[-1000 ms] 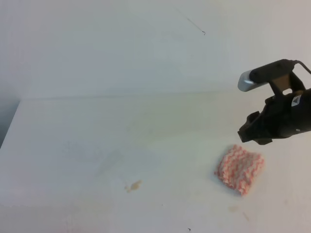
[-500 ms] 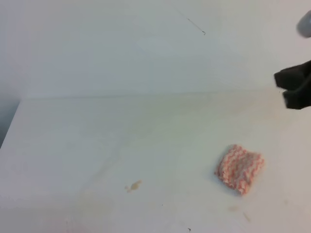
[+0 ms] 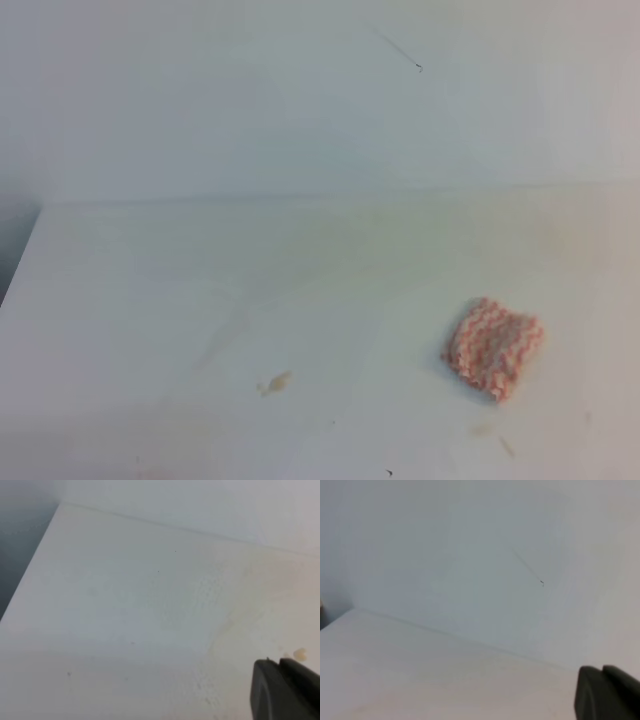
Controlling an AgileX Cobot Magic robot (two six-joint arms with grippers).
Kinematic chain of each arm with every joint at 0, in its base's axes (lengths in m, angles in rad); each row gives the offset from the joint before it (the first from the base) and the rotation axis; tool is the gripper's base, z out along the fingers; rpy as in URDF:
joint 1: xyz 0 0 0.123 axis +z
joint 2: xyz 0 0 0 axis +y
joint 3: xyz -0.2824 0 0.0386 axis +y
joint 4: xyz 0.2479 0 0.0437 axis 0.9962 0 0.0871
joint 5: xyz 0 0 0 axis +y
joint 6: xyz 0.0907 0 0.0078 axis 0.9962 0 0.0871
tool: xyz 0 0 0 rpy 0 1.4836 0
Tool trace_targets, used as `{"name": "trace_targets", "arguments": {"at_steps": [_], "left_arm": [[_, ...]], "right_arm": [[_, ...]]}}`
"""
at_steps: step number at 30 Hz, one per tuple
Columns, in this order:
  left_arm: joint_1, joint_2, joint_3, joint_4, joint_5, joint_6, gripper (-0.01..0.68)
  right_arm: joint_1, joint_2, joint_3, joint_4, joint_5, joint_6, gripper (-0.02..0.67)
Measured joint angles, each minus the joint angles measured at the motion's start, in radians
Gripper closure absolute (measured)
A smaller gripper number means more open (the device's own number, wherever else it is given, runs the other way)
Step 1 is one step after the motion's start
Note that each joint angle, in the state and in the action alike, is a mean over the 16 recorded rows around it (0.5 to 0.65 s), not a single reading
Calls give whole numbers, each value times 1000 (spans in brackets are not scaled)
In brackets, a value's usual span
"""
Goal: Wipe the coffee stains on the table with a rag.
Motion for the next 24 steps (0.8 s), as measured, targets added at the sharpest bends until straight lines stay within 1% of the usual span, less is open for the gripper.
{"name": "trace_targets", "arguments": {"at_steps": [6,13,18,24], "left_arm": [[0,0,0,0,0,0,672],[0,0,0,0,0,0,672],[0,0,0,0,0,0,672],[0,0,0,0,0,0,672]], "right_arm": [[0,-109,225,-24,-178,59,651],[0,-146,418,-30,-332,61,651],[0,-145,497,-31,-377,59,651],[-11,-183,570,-31,-364,58,651]]}}
